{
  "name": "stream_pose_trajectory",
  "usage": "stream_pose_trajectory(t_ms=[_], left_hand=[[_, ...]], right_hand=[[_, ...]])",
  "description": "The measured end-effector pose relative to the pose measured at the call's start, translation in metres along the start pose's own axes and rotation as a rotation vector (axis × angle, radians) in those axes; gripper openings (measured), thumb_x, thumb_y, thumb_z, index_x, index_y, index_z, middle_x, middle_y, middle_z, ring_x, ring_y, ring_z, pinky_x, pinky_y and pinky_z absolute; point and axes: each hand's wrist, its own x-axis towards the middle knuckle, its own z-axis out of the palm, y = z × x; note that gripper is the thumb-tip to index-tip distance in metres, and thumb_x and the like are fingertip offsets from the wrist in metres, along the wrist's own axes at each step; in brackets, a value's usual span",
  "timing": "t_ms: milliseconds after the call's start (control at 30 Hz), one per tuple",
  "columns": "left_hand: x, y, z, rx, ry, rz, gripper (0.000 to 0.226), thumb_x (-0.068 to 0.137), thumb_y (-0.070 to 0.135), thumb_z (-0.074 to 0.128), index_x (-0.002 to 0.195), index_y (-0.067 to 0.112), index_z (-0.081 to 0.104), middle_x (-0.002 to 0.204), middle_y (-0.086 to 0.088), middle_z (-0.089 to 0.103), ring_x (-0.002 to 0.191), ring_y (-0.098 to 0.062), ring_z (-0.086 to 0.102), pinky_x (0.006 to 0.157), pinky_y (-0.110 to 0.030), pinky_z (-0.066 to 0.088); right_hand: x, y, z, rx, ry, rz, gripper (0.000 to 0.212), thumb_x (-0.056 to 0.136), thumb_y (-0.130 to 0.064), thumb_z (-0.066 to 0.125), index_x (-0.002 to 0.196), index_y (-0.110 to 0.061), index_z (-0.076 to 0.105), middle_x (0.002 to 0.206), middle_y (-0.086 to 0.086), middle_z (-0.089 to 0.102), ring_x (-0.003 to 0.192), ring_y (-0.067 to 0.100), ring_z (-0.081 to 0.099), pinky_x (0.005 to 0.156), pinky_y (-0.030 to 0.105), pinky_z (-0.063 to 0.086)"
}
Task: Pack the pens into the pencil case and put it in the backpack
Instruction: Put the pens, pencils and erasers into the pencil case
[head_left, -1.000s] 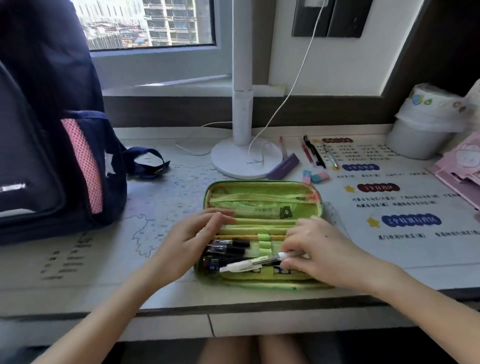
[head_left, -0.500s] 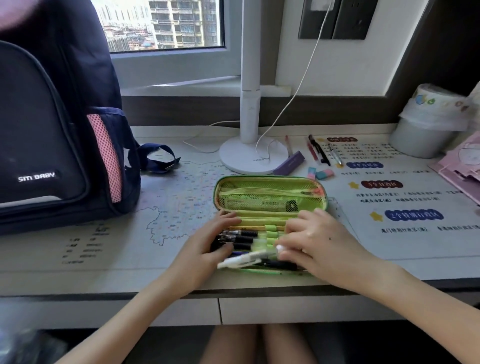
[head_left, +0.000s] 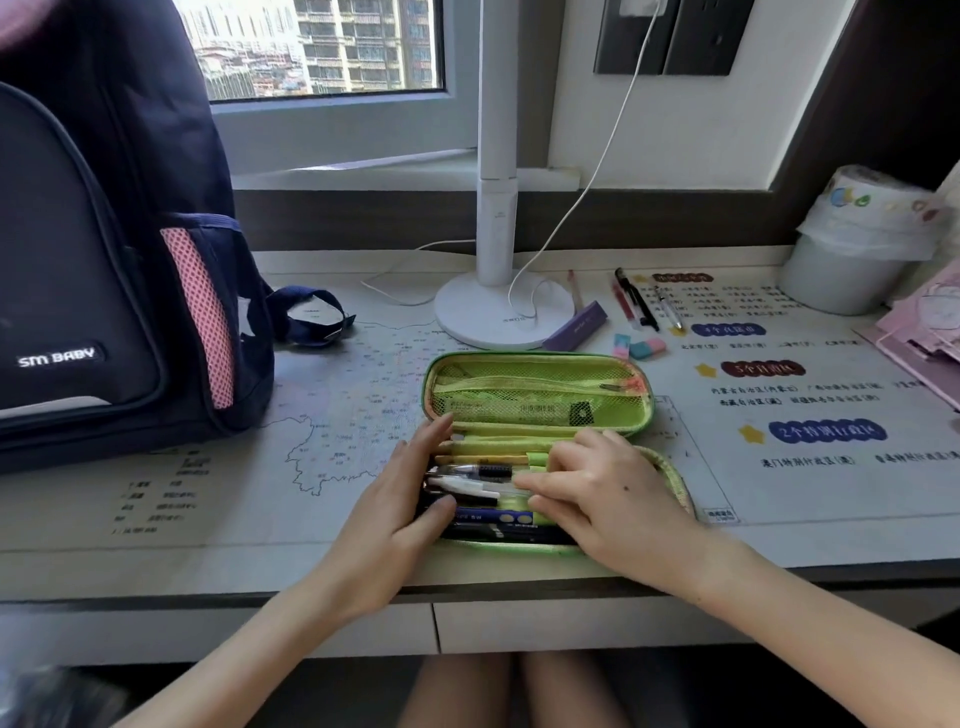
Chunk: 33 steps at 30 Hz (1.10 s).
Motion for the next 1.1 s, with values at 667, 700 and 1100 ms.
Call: stream_pose_trajectory(t_ms=[667, 700, 1100], left_hand=[[0.152, 0.050, -0.019, 0.134, 0.255, 0.055, 0.014, 0.087, 0.020, 0.056, 0.090, 0.026, 0.068, 0.098, 0.011, 0.065, 0.082, -0.011, 0.060, 0.075, -0.028, 0.047], [0.166, 0.052, -0.015, 0.177, 0.265, 0.059, 0.015, 0.085, 0.016, 0.056, 0.089, 0.024, 0.069, 0.096, 0.008, 0.066, 0.086, -0.011, 0.060, 0.078, -0.029, 0.047], [0.330, 0.030, 0.043, 0.605, 0.039, -0.128, 0.022, 0.085, 0.008, 0.043, 0.075, 0.005, 0.063, 0.090, -0.012, 0.067, 0.076, -0.029, 0.059, 0.067, -0.032, 0.052]], right_hand=[[0.077, 0.185, -0.019, -0.027, -0.008, 0.878, 0.038, 0.092, -0.032, 0.053, 0.122, -0.010, 0.058, 0.119, 0.014, 0.060, 0.106, 0.030, 0.056, 0.081, 0.032, 0.044], [0.085, 0.195, -0.014, -0.046, -0.032, 0.946, 0.040, 0.091, -0.036, 0.053, 0.119, -0.009, 0.059, 0.115, 0.014, 0.062, 0.103, 0.030, 0.057, 0.079, 0.032, 0.045], [0.153, 0.270, 0.005, 0.340, -0.047, 1.267, 0.056, 0.073, -0.035, 0.077, 0.116, -0.005, 0.057, 0.115, 0.012, 0.064, 0.101, 0.029, 0.062, 0.077, 0.031, 0.049]])
